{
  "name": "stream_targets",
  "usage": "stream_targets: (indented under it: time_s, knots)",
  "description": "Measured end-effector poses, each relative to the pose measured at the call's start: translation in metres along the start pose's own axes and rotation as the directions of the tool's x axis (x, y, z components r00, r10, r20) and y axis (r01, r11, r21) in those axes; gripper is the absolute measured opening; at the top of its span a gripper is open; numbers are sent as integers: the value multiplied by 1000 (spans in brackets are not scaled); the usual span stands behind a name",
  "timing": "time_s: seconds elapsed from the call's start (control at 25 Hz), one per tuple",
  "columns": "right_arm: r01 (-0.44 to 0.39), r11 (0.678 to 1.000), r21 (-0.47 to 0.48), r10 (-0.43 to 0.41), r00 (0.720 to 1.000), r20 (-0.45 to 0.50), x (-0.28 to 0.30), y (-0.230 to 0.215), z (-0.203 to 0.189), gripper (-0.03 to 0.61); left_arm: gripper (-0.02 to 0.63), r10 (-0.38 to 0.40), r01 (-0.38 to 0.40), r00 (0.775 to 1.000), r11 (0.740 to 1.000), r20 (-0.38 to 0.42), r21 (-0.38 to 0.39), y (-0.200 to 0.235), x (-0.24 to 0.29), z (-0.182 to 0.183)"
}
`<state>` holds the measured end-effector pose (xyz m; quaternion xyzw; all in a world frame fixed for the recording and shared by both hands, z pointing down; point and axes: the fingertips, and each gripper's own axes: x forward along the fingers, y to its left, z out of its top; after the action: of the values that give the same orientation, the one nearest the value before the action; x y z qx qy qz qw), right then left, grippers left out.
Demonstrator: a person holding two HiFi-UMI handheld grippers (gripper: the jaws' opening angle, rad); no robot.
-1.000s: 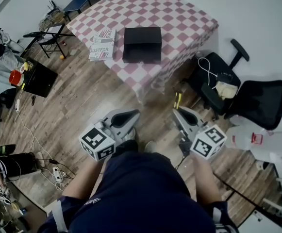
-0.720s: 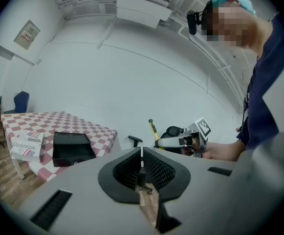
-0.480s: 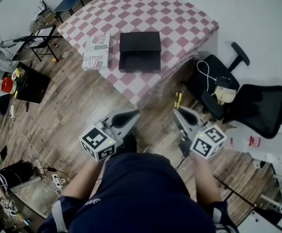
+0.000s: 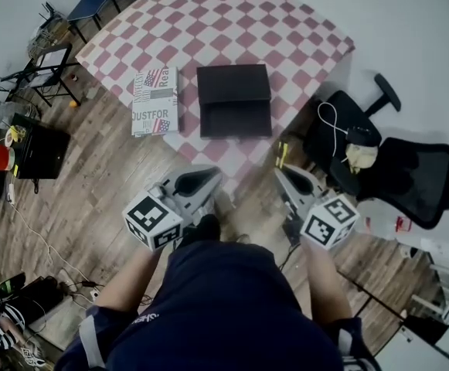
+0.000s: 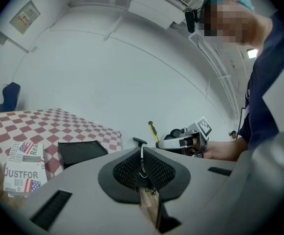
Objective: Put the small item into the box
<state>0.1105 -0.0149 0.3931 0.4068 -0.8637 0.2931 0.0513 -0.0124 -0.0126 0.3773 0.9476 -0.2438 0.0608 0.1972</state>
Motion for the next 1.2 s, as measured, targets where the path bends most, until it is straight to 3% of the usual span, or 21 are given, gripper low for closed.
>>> stream_targets:
  time_s: [0.4, 0.84, 1.04, 1.2]
  knots:
    - [67, 998, -2, -67, 997, -37, 69, -9, 21, 37, 41, -20, 20, 1000, 1000, -5, -11, 87, -7, 22]
    - [48, 999, -18, -50, 988, -143, 118, -63, 15, 37, 41, 26, -27, 999, 998, -32, -52, 121, 11, 17]
    - [17, 999, -38, -27, 961, -276, 141, -104, -10, 37, 41, 96, -99, 995, 991, -32, -88, 127, 22, 12]
    - [-44, 999, 11, 44, 919, -392, 162, -127, -33, 37, 41, 145, -148, 989, 981, -36, -125, 132, 33, 7]
